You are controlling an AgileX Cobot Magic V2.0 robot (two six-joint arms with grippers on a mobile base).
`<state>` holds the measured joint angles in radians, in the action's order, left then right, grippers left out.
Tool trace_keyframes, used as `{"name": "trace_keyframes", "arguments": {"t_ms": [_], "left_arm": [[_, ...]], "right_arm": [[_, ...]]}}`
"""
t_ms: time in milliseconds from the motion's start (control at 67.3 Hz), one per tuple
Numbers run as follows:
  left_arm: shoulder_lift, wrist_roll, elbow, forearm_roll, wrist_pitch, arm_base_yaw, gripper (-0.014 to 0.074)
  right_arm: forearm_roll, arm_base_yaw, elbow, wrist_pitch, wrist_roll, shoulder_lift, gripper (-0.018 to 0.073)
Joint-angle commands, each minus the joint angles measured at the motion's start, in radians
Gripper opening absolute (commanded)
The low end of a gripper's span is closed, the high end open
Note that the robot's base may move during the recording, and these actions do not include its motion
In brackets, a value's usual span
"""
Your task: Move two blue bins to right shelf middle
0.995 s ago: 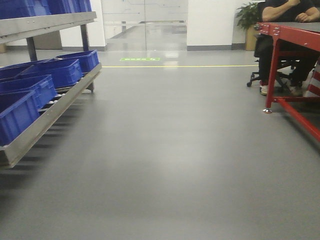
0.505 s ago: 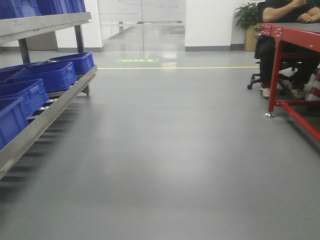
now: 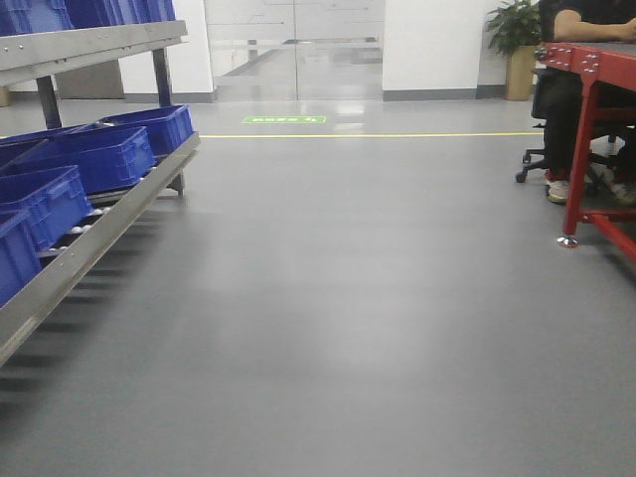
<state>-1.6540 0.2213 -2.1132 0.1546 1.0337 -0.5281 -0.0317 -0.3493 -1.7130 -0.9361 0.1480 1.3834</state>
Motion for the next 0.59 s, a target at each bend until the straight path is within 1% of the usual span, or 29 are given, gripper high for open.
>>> {"name": "trace_keyframes", "arguments": {"t_ms": [0,579], "left_arm": [[0.015,0.000,-0.015,-0.055,-0.066,-0.015,-0.0111],[0.015,0.000,-0.015,-0.055,-0.066,-0.015,-0.0111]], "right_arm": [[-0.027,-0.003,-0.009,0.049,-0.020,-0.011,-0.0153],[-0.027,-0.003,-0.009,0.055,-0.020,-0.009,-0.0153]]}}
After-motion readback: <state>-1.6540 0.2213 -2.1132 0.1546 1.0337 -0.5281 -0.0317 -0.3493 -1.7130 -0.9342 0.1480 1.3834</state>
